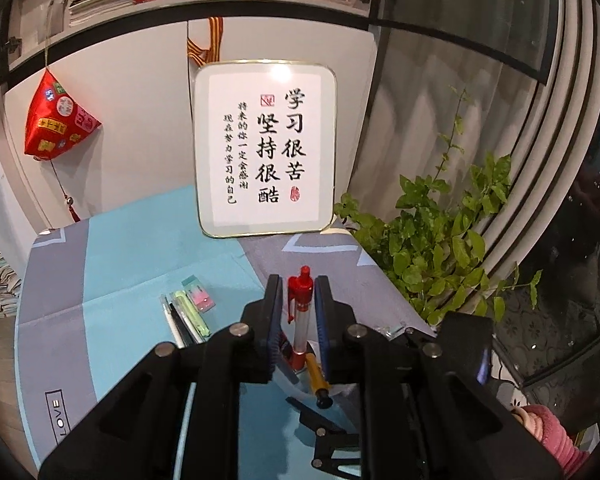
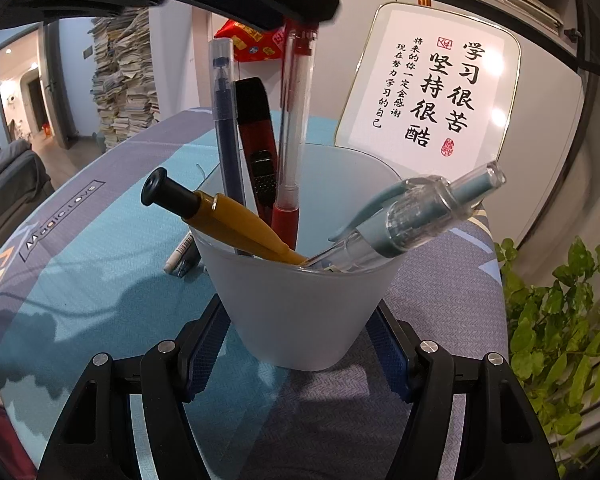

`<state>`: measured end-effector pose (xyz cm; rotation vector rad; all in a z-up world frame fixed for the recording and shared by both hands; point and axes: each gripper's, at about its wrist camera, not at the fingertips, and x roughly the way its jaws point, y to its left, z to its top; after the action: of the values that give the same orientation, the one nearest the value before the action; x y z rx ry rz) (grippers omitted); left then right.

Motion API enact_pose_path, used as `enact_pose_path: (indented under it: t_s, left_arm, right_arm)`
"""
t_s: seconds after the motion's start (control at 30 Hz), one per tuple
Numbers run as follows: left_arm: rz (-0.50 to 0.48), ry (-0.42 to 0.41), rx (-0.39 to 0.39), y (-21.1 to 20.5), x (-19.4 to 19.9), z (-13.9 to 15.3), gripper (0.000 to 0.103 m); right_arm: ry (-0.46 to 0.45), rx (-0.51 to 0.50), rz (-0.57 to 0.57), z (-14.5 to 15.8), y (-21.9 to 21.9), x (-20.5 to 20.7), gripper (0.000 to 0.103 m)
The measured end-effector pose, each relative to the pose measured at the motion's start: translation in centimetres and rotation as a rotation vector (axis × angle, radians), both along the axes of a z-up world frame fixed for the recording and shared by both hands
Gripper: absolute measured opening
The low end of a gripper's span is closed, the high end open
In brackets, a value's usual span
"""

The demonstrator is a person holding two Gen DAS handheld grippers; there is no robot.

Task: Organize stationery
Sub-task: 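Lift the red gel pen with the left gripper and drop it into the cup, then move the left gripper over the pens and grasp the white pen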

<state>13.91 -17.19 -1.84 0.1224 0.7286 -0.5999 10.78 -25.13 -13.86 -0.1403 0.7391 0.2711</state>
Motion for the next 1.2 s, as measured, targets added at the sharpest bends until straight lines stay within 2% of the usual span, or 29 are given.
enact_pose_path:
  t_s: [0.07, 0.13, 0.27, 0.37, 0.53, 0.63, 0.83, 1.1, 1.2]
  left_arm:
    - [0.013, -0.009, -0.014, 0.8, -0.3, 0.4, 0.031]
    - [0.031, -0.025, -0.02, 1.8, -0.6, 0.8, 0.035]
    - [0.101, -0.012, -0.012, 4.4, -0.5, 0.3, 0.036]
    - [0.173, 0.029, 0.011, 6.5, 0.3, -1.2, 0.036]
    - [0.281, 0.133, 0.101, 8.4, 2.0, -6.0, 0.035]
    - [0.28, 0.22, 0.125, 8.5, 2.8, -9.0, 0.035]
    - [0.279, 0.286, 0.166, 7.6, 3.6, -12.2, 0.037]
    - [0.271, 0.278, 0.156, 7.1, 4.0, -12.5, 0.038]
    - [0.281, 0.295, 0.148, 6.8, 4.4, -12.5, 0.035]
  right_arm:
    - [0.0, 0.0, 0.0, 0.0, 0.0, 0.0, 0.07]
    - [0.0, 0.0, 0.0, 0.0, 0.0, 0.0, 0.07]
    - [0.0, -0.001, 0.0, 0.0, 0.0, 0.0, 0.07]
    - [0.0, -0.003, -0.001, 0.0, 0.0, 0.0, 0.07]
    - [-0.001, -0.006, -0.001, -0.1, -0.1, 0.0, 0.07]
    - [0.0, -0.005, -0.001, -0.1, 0.0, 0.0, 0.07]
    - [0.001, -0.006, -0.001, -0.1, 0.1, 0.0, 0.07]
    - [0.003, -0.005, 0.0, -0.1, 0.1, 0.0, 0.07]
    - [0.003, -0.006, 0.0, -0.1, 0.1, 0.0, 0.07]
